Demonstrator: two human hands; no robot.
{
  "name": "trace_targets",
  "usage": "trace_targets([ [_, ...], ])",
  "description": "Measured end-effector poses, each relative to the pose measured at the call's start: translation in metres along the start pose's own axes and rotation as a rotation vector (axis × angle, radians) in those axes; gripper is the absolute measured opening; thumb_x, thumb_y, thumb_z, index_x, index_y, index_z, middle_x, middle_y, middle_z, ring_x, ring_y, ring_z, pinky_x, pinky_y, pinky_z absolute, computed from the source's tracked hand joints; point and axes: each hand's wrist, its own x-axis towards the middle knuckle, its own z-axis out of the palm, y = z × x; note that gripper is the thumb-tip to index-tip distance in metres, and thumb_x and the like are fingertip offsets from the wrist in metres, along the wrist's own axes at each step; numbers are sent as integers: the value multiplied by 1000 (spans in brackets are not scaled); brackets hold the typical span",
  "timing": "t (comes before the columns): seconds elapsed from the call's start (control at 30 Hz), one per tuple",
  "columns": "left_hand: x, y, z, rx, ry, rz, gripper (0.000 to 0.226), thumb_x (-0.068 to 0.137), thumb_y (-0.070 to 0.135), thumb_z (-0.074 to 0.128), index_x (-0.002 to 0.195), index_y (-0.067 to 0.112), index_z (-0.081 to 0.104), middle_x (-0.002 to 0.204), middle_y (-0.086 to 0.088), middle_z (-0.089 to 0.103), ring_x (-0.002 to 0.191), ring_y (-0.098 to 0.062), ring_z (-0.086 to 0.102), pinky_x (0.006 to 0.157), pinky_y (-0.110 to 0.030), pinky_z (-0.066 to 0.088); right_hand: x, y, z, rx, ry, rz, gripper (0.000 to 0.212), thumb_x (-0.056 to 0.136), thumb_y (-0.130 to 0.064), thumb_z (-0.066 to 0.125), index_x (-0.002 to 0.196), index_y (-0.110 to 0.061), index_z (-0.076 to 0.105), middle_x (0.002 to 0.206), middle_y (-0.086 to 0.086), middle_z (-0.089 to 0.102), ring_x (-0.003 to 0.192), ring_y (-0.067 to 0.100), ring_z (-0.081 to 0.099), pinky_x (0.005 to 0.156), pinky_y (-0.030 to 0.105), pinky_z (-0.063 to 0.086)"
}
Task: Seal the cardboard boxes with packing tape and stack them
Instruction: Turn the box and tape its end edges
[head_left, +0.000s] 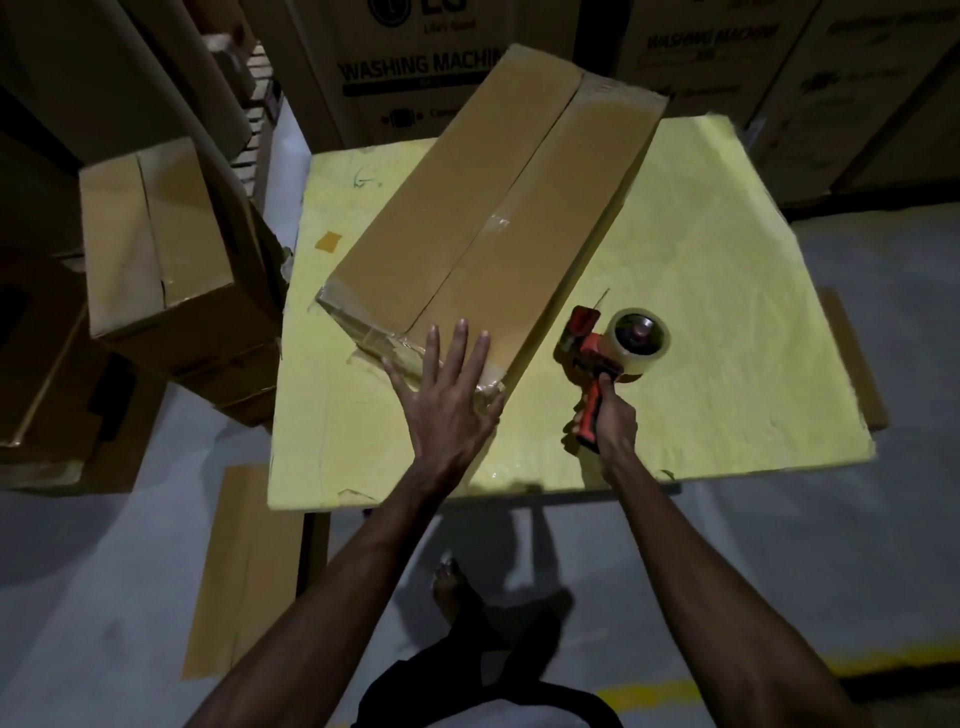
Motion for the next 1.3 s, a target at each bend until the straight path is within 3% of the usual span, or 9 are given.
trace_targets([
  [0.23, 0, 4, 6, 7, 0, -67, 88, 88, 59, 65, 163, 39, 25, 173, 4, 13, 160, -24, 9, 118, -75, 4, 29, 32, 12, -414, -67, -77, 65, 96, -67, 39, 99, -10, 70, 91, 9, 77, 95, 36, 71, 89, 46, 51],
  [0.4, -7, 0, 2, -36, -54, 16, 104, 80, 76, 65, 164, 37, 19, 174, 3, 7, 161, -23, 4, 116, -76, -6, -20, 9, 23, -331, 378, -311, 52, 97, -36, 63, 135, -4, 51, 136, 14, 55, 120, 35, 58, 93, 40, 46],
  [0.5, -17, -17, -4, -62, 16, 112, 100, 83, 78, 61, 164, 28, 29, 173, 2, 17, 160, -20, 14, 117, -75, -8, -82, 4, 42, -88, 194, -584, 46, 104, -32, 56, 144, -12, 52, 143, 3, 55, 123, 12, 55, 97, 22, 46],
  [0.67, -24, -35, -17, 9, -49, 192, 90, 94, 75, 38, 164, 20, 26, 173, 2, 18, 160, -22, 12, 117, -77, -8, -164, 14, 95, 30, -197, -546, 69, 103, -54, 33, 164, -29, 15, 167, -14, 17, 152, 3, 23, 120, 23, 27],
  [0.77, -23, -38, -21, -18, -109, 204, 83, 99, 69, 21, 166, 20, 19, 174, 3, 10, 161, -22, 3, 118, -75, 0, -171, 12, 117, 7, -181, -510, 77, 100, -58, 28, 164, -24, 3, 166, -16, 3, 155, 3, 6, 126, 27, 15],
  [0.97, -14, -69, -23, -179, -141, 407, 98, 86, 62, 53, 165, 16, 20, 174, -2, 10, 161, -26, 5, 127, -59, 0, -162, 8, 135, -41, -102, -356, 81, 101, -65, 37, 163, -35, -7, 172, -8, 5, 152, 11, 22, 121, 37, 27],
  [1.03, 2, -92, -33, -308, -18, 316, 79, 94, 50, 50, 162, 15, 32, 171, -4, 23, 159, -22, 19, 129, -51, 8, -161, 9, 141, -32, -65, -364, 77, 106, -51, 42, 163, -34, -8, 171, -7, 3, 152, 12, 21, 115, 31, 23],
  [1.13, 43, -135, -50, -540, 149, -148, 65, 105, 49, 45, 158, 13, 42, 165, -5, 38, 153, -19, 33, 126, -42, 24, -166, 9, 153, 19, 20, -384, 73, 106, -53, 38, 163, -37, -6, 171, -8, 5, 155, 18, 20, 118, 33, 20],
  [1.3, 88, -187, -53, -859, -107, -386, 75, 97, 69, 41, 152, 19, 53, 145, -6, 62, 134, -22, 58, 115, -43, 44, -167, 3, 167, 197, 144, -255, 59, 108, -55, 35, 162, -41, 17, 168, -9, 25, 153, 19, 28, 122, 44, 25],
])
